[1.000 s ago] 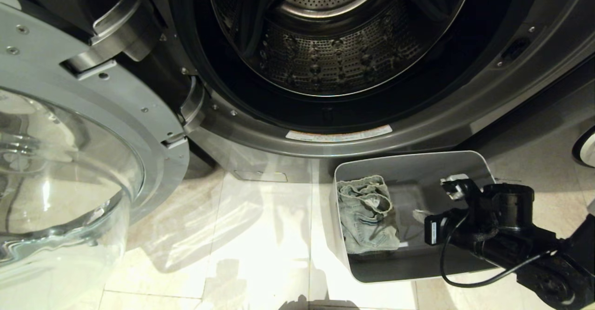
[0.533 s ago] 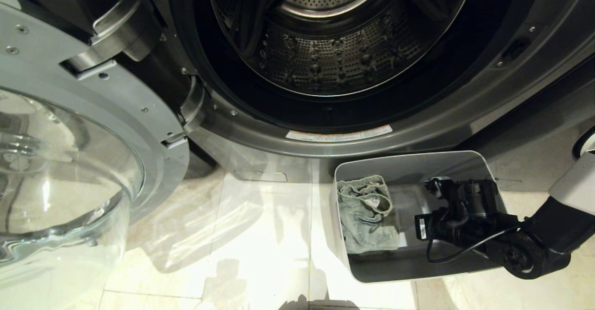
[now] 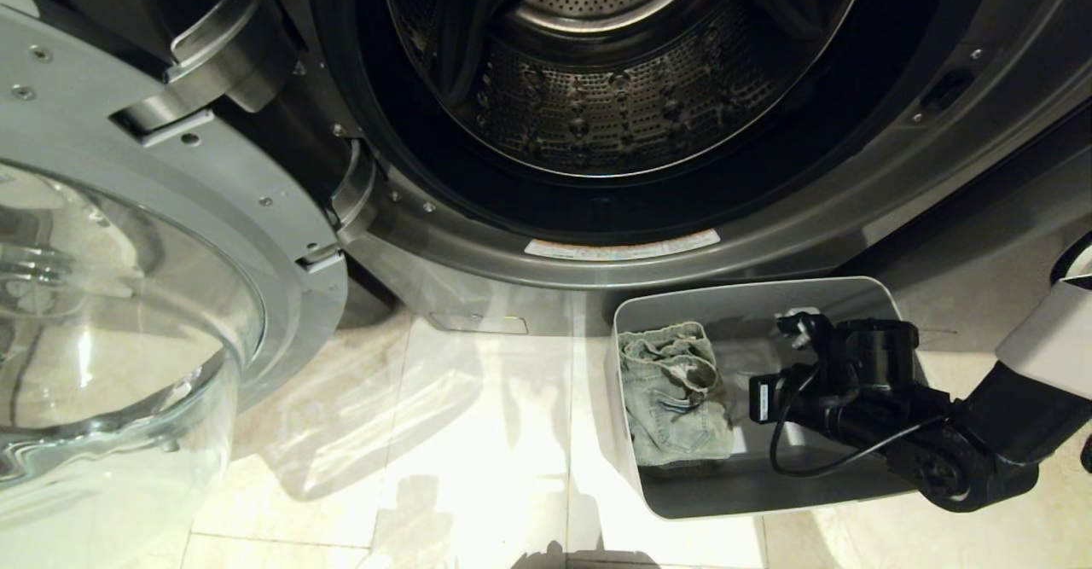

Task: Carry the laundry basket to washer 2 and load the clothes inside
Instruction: Place the clothes into the washing machine

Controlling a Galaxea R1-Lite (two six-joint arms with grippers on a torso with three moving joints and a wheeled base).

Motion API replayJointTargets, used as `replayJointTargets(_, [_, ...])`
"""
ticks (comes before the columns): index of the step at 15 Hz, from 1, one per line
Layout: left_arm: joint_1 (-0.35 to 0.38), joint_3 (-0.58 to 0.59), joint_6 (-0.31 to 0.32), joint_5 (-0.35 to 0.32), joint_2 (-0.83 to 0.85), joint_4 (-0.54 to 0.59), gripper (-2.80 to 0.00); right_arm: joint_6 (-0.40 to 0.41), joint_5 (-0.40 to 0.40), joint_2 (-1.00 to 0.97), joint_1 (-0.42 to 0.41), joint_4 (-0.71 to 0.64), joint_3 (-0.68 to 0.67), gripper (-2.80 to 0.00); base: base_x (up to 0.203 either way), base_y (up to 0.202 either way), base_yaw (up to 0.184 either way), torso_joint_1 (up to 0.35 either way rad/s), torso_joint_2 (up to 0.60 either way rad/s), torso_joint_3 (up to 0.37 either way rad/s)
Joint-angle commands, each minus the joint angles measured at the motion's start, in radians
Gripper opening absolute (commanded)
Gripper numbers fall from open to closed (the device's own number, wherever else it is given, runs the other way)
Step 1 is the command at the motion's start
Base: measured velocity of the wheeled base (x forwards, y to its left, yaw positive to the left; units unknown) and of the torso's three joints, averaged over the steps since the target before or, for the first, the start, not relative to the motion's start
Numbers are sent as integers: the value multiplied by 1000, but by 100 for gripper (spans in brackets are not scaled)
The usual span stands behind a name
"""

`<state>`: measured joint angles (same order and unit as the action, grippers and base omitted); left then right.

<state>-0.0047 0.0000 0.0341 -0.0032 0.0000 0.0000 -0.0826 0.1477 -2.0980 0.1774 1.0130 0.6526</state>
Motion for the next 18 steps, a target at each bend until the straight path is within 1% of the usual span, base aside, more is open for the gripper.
replayJointTargets(1, [0,0,1,0,-2,0,-280,-2,0,-31,0,7,24,-280,0,0,0,0,0,0])
replayJointTargets(2, [0,0,1,0,-2,0,-280,-4,-1,-36,-1,4,39,0,0,0,0,0,0,0])
replayJointTargets(6, [0,0,0,0,-2,0,-280,-28,0,-100,0,43,108,0,0,0,0,0,0,0])
replayJointTargets(10, [0,0,0,0,-2,0,-280,-28,-2,-174,0,85,201,0,0,0,0,0,0,0])
replayJointTargets(15, [0,0,0,0,-2,0,-280,-31,2,-238,0,87,258,0,0,0,0,0,0,0])
replayJointTargets(18, [0,0,0,0,-2,0,-280,-32,3,-282,7,87,319,0,0,0,0,0,0,0])
